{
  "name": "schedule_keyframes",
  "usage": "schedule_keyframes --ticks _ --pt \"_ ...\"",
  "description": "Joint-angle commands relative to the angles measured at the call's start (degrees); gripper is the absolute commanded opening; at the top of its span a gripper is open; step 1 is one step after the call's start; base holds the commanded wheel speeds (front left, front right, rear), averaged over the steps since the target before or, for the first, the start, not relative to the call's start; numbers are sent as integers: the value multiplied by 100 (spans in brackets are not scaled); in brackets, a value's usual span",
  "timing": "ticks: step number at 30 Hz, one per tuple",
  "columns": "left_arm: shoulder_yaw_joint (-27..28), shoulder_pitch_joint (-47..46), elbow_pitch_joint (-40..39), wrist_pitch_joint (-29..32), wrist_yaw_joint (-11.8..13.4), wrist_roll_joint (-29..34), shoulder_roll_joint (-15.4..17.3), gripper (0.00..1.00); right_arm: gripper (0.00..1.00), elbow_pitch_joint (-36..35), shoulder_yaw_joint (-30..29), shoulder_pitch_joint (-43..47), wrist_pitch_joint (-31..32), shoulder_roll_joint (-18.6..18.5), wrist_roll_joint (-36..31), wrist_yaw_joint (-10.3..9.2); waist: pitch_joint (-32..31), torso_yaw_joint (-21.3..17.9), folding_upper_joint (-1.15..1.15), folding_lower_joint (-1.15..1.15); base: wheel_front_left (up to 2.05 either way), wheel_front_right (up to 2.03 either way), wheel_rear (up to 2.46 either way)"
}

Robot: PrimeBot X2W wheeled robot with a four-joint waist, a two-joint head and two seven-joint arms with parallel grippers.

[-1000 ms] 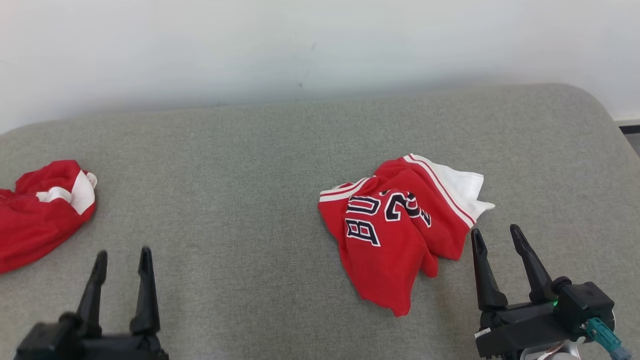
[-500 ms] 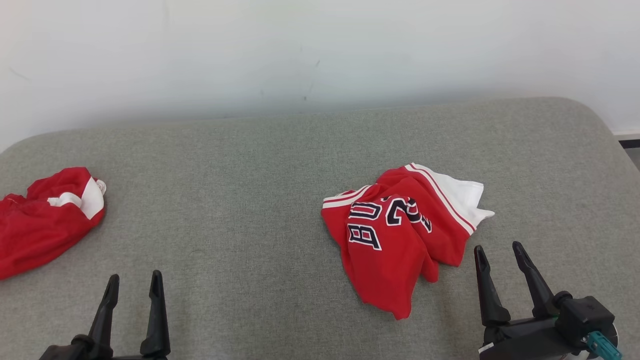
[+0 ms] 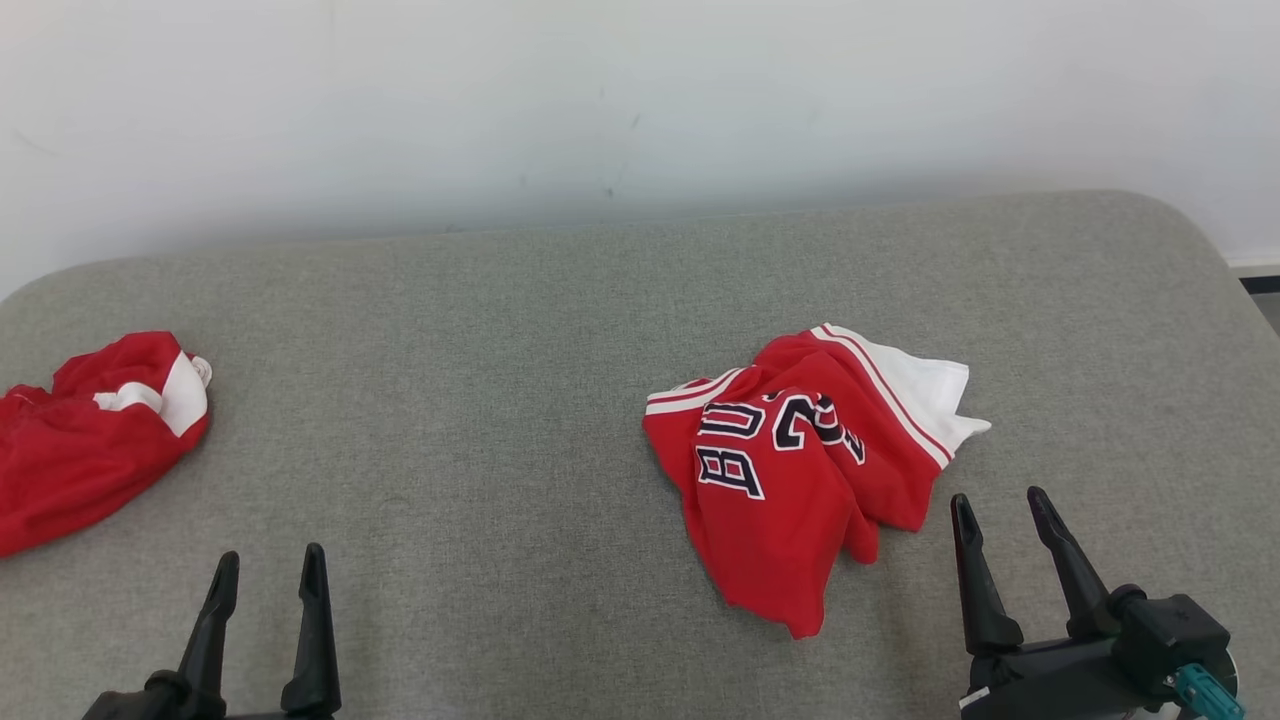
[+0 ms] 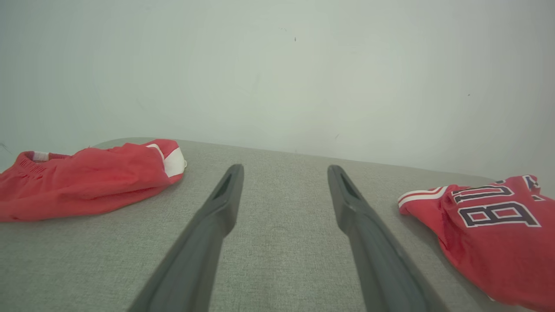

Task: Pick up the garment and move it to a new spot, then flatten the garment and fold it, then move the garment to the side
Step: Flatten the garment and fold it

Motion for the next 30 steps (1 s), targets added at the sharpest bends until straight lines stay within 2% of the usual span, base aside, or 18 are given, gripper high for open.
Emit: schedule_keyframes --ticks 1,16,23,30 --pt "33 -39 18 -5 -4 56 -11 100 100 8 -10 72 -3 4 9 -14 -9 8 0 0 0 0 0" --pt "77 -54 64 -5 -35 116 -33 100 100 126 -12 -150 -3 -103 46 -14 30 48 0 0 0 0 0" --pt "-30 -193 119 -5 -31 52 -35 100 100 590 52 -940 6 -489 -7 -13 199 188 0 0 0 0 0" --pt "-156 -372 164 -5 -34 -20 -34 100 100 1470 121 -2043 384 -1045 69 -13 521 451 0 0 0 0 0"
